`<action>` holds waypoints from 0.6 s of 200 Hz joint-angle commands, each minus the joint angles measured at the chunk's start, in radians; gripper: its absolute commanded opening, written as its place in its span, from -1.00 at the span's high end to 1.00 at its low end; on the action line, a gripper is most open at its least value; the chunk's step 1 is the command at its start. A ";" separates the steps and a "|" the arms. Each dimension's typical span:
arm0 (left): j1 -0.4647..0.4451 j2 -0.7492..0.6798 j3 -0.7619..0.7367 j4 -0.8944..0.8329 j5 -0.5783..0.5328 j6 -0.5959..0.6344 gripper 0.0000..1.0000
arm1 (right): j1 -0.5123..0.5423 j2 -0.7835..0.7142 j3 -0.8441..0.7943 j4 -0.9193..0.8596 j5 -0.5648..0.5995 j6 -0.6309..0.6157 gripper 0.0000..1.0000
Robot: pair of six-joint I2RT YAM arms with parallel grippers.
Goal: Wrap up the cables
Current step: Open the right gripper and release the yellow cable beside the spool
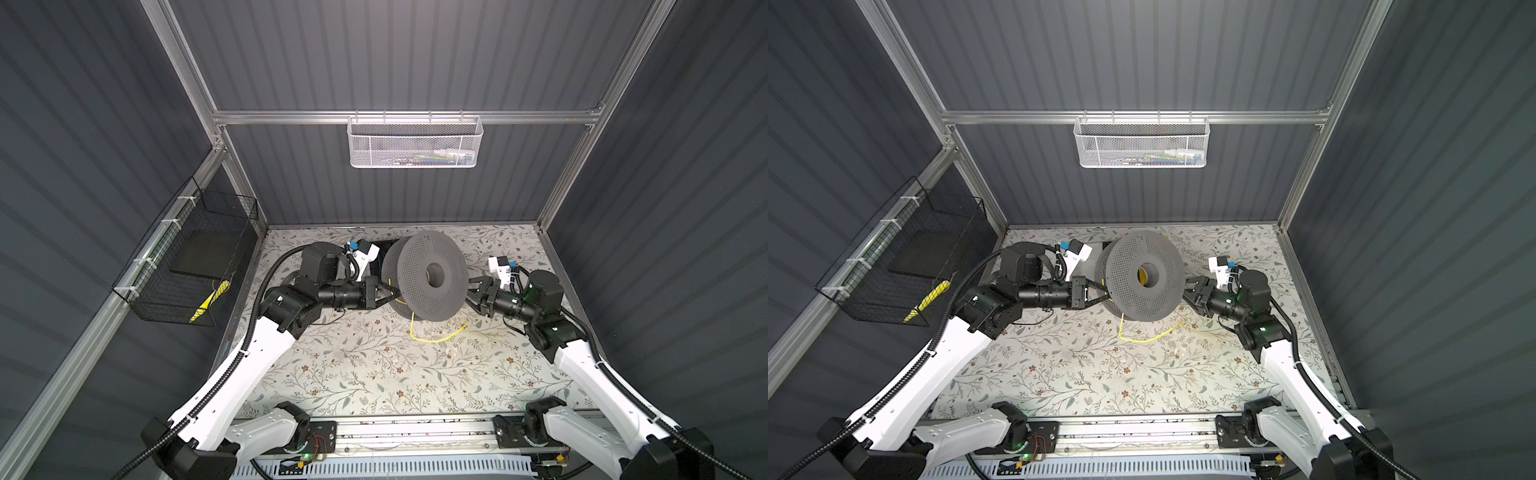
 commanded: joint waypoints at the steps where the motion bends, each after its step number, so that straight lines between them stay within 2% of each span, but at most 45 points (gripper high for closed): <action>1: 0.002 -0.006 0.070 -0.027 0.077 0.097 1.00 | -0.021 0.013 -0.008 -0.002 -0.065 -0.025 -0.17; 20: 0.002 0.003 0.111 -0.092 0.035 0.141 1.00 | -0.022 0.029 -0.016 0.013 -0.110 0.000 -0.14; 43: 0.002 0.008 0.126 -0.106 0.005 0.148 1.00 | -0.031 -0.024 -0.029 -0.007 -0.130 0.014 -0.19; 70: 0.002 0.004 0.107 -0.105 -0.026 0.145 1.00 | -0.120 -0.133 0.088 -0.326 -0.129 -0.151 -0.27; 97: 0.002 0.008 0.106 -0.126 -0.086 0.160 1.00 | -0.226 -0.166 0.260 -0.593 -0.136 -0.321 -0.40; 120: 0.002 0.012 0.101 -0.119 -0.133 0.161 1.00 | -0.243 -0.166 0.354 -0.680 -0.133 -0.367 -0.43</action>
